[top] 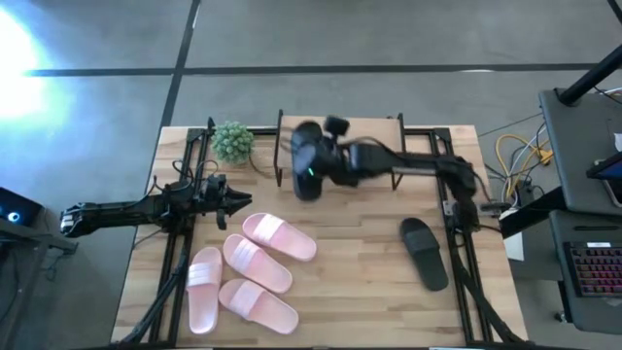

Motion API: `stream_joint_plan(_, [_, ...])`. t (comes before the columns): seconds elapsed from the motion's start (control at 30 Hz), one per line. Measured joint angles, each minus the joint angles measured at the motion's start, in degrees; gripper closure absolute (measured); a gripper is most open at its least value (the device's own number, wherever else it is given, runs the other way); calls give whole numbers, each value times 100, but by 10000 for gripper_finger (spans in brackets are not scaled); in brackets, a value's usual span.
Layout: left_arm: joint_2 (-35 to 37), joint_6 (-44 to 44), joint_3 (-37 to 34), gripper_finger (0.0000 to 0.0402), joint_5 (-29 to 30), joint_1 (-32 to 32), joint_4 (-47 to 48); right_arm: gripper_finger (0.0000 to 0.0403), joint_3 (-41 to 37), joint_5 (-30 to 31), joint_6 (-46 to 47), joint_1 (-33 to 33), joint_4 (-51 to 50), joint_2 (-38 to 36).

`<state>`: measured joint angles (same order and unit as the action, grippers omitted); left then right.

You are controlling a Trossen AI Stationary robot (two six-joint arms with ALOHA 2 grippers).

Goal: Pick and place slides into the shelf
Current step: Put the left black slipper on the shelf

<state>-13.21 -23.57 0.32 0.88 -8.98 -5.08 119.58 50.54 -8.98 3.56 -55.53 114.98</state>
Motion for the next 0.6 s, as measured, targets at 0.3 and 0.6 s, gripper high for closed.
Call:
stream_joint_plan(0.3, [0,0,0,332,-1,0,-2,390,1544,-456,-980,958,23,1563])
stream_joint_plan(0.6, [0,-1,0,332,1,1,-2,390,1497,-21,-1240,1211,293,1972])
